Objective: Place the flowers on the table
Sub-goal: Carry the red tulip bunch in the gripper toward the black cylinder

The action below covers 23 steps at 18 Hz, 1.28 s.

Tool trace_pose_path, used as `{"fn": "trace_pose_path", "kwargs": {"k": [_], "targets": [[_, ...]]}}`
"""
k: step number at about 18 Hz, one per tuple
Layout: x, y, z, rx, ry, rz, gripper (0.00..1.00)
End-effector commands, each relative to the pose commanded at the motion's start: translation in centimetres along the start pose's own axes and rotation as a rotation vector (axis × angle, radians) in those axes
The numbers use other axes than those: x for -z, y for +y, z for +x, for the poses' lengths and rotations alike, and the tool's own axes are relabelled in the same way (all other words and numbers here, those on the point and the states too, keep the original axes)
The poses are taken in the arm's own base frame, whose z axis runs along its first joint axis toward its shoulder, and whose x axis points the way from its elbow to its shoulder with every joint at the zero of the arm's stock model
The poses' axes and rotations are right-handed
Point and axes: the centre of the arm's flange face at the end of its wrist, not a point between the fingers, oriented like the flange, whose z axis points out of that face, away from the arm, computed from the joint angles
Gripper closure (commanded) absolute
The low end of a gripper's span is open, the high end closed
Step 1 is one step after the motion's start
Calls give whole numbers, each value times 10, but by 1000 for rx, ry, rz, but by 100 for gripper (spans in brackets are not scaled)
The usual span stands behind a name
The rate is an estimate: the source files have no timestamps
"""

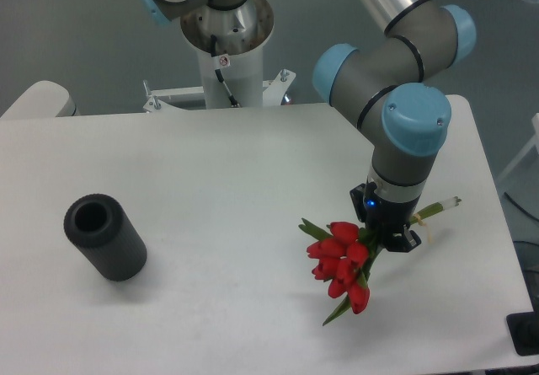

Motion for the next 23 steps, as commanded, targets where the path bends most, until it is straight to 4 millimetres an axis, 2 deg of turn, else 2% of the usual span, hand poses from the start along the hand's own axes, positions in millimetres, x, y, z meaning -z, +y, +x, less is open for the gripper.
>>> {"fn": "trace_pose_path", "kwargs": {"k": [9,13,23], "targets": [[-2,0,8,1,12,-2,98],[-8,1,20,2,34,0,99],[-18,-8,115,-56,117,14,99]]}}
